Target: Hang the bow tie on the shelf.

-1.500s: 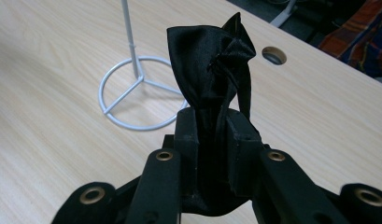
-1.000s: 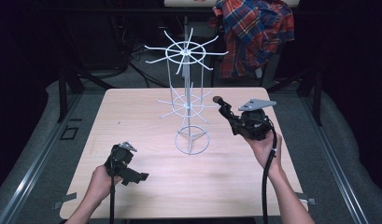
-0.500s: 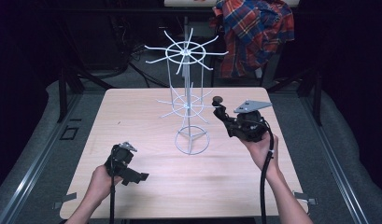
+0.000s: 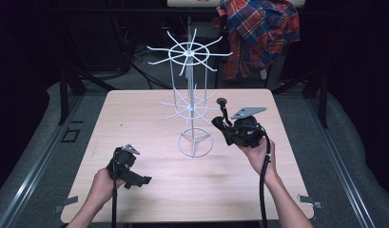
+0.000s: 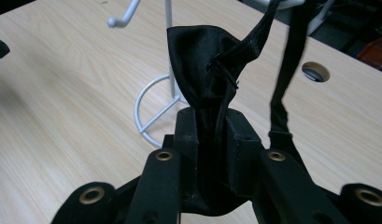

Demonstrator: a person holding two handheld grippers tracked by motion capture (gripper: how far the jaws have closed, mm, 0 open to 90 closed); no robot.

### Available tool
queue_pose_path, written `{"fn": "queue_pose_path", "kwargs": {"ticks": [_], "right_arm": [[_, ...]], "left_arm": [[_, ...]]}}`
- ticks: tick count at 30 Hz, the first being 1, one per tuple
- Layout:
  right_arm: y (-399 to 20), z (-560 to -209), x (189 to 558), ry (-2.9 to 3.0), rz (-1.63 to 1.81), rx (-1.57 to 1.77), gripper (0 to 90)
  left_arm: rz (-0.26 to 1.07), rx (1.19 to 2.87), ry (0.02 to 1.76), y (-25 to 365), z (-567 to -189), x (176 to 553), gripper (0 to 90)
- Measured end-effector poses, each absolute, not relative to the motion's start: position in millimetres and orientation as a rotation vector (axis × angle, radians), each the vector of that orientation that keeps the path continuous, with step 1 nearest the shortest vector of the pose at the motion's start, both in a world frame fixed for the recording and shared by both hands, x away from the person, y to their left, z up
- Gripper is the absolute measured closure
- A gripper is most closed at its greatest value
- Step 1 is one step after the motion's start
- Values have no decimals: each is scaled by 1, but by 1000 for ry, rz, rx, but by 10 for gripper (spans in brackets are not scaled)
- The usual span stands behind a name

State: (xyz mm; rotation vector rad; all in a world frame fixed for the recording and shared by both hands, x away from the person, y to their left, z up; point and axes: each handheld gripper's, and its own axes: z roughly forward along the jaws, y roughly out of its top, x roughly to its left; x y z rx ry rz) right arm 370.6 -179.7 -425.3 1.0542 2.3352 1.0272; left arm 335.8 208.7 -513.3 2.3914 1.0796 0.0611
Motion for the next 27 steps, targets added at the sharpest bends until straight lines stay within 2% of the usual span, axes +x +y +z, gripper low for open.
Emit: {"fn": "queue_pose_path", "kwargs": {"ticks": [12, 27], "right_arm": [[-166, -432, 371, 2402, 998, 983, 768], [-162, -423, 380, 2420, 1022, 916, 766]], "left_arm": [[68, 2393, 1084, 209, -513, 336, 2], [59, 2397, 1087, 208, -514, 336, 2]]}}
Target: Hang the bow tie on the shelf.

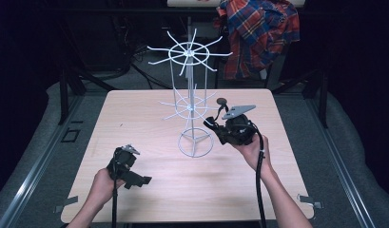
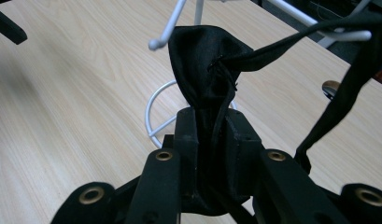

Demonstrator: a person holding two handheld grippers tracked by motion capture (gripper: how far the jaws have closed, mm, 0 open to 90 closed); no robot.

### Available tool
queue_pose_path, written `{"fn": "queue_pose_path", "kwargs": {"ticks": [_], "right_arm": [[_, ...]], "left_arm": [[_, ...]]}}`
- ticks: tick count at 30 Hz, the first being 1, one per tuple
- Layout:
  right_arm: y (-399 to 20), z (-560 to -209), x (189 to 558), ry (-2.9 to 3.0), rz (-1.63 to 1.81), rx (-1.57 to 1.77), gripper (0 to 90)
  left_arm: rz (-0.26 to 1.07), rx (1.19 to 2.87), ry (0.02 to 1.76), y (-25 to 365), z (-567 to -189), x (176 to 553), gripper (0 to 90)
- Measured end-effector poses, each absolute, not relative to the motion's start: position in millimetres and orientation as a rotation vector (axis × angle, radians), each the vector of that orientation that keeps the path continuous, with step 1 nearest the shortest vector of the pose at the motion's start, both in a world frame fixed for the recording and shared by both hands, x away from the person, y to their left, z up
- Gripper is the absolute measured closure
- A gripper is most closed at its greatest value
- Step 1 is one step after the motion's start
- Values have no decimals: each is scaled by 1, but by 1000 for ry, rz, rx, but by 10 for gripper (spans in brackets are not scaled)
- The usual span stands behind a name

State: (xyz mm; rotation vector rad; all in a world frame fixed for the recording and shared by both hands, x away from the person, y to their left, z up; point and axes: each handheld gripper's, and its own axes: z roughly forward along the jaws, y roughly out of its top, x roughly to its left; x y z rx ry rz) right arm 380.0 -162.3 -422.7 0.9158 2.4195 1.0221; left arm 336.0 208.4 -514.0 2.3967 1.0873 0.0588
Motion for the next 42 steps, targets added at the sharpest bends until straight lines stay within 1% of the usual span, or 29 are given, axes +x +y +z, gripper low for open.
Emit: {"fn": "queue_pose_path", "kwargs": {"ticks": [9, 16, 24, 29, 34, 42], "right_arm": [[-157, -425, 380, 2450, 1068, 860, 762], [-164, -445, 386, 2499, 1063, 916, 746], [-172, -453, 392, 2444, 1007, 1001, 724], [-170, -453, 392, 2427, 1002, 1013, 728], [-168, -449, 389, 2402, 1023, 1002, 689], [-169, -441, 383, 2385, 1019, 998, 669]], "left_arm": [[57, 2395, 1087, 209, -514, 336, 3], [55, 2397, 1083, 209, -514, 336, 3], [58, 2402, 1081, 208, -514, 336, 2], [57, 2400, 1084, 208, -514, 336, 3], [55, 2399, 1083, 209, -514, 336, 3], [57, 2400, 1082, 209, -514, 336, 2]]}}
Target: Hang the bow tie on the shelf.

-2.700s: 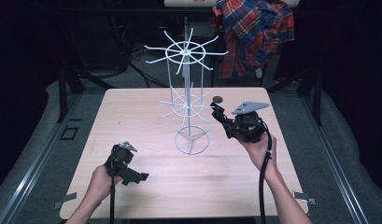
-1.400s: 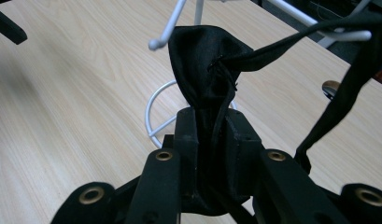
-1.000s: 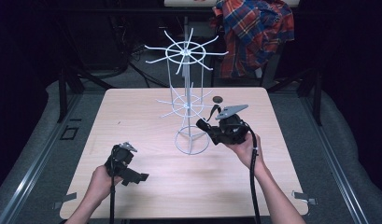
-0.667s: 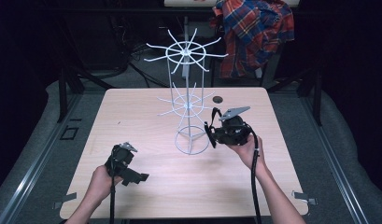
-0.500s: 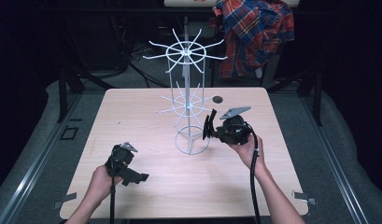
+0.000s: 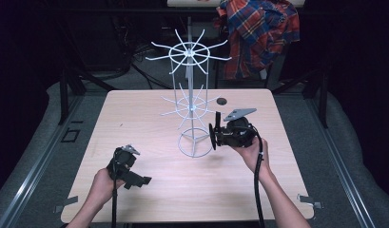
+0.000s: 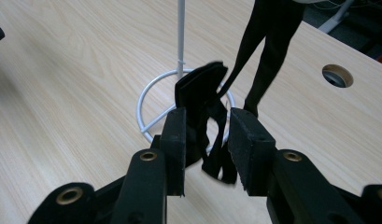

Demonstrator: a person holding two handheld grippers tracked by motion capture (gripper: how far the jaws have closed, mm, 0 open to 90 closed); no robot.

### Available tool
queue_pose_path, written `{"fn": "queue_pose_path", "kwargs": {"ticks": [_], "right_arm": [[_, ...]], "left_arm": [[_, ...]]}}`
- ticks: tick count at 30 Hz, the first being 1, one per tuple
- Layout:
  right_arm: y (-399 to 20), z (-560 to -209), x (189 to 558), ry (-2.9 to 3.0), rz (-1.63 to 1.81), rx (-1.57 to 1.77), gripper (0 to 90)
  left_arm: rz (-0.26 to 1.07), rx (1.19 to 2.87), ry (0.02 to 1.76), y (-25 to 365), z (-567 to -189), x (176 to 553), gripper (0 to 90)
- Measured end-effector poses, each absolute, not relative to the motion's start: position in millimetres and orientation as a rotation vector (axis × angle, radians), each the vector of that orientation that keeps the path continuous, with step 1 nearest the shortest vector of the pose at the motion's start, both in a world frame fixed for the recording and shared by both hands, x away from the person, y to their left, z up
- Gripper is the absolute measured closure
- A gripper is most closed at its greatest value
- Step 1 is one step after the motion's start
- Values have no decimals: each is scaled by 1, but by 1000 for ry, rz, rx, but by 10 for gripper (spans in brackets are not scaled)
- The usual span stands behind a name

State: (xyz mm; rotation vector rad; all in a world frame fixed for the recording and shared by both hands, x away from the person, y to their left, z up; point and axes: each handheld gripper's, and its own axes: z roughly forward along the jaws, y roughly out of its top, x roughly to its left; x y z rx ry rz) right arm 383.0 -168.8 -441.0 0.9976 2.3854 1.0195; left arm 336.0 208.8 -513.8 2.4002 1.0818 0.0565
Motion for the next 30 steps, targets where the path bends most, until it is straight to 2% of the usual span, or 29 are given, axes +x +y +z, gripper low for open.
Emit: {"fn": "queue_pose_path", "kwargs": {"ticks": [6, 14, 21, 23, 30], "right_arm": [[-177, -433, 376, 2391, 1004, 1022, 600], [-187, -421, 359, 2399, 986, 1064, 374], [-199, -417, 346, 2423, 949, 1096, 271], [-202, -418, 342, 2426, 929, 1111, 210], [-217, -423, 325, 2437, 886, 1136, 151]], "left_arm": [[60, 2397, 1083, 209, -514, 336, 2], [63, 2396, 1083, 209, -513, 336, 3], [64, 2393, 1086, 209, -513, 336, 2], [64, 2392, 1086, 209, -513, 336, 3], [64, 2393, 1087, 209, -513, 336, 3]]}}
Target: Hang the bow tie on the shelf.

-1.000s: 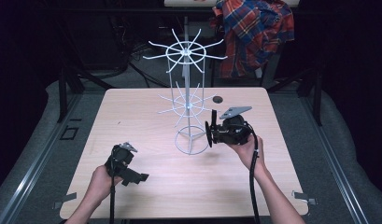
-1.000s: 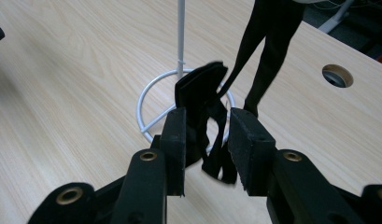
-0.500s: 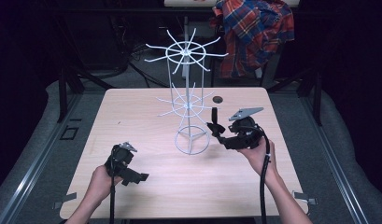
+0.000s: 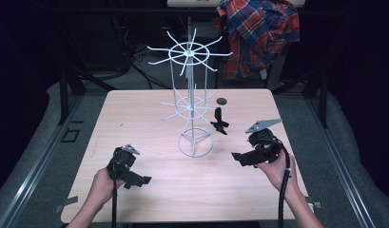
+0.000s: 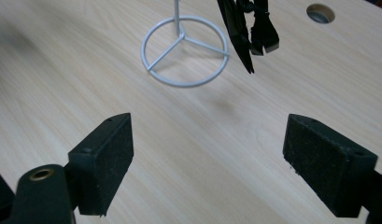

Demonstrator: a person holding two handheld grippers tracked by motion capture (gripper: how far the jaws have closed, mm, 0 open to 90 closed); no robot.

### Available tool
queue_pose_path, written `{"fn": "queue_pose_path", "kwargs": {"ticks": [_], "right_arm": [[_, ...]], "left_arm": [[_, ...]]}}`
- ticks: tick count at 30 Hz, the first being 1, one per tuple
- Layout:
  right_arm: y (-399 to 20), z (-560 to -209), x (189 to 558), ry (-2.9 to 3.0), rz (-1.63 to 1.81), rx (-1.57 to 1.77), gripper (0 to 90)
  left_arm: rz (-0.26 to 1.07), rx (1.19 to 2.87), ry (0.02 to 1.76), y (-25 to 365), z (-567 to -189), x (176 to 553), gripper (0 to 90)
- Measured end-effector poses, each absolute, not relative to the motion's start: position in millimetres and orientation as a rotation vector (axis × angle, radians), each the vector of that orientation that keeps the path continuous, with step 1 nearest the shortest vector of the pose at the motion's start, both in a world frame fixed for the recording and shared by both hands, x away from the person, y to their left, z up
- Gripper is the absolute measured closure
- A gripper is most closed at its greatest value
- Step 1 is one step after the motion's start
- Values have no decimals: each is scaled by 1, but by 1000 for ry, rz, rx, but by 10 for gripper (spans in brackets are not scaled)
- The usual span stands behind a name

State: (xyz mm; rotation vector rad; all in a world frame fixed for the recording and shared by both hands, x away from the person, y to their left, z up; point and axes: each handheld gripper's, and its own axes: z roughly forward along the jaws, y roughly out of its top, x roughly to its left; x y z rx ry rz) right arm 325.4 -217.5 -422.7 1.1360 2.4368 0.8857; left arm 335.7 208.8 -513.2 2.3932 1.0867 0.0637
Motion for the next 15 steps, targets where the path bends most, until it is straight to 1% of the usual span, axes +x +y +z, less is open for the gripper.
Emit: {"fn": "queue_pose_path", "kwargs": {"ticks": [11, 15], "right_arm": [[-238, -438, 304, 2446, 812, 1158, 129], [-249, -454, 291, 2461, 743, 1191, 110]], "left_arm": [[66, 2392, 1092, 209, -513, 335, 3], [69, 2397, 1087, 208, -513, 335, 3]]}}
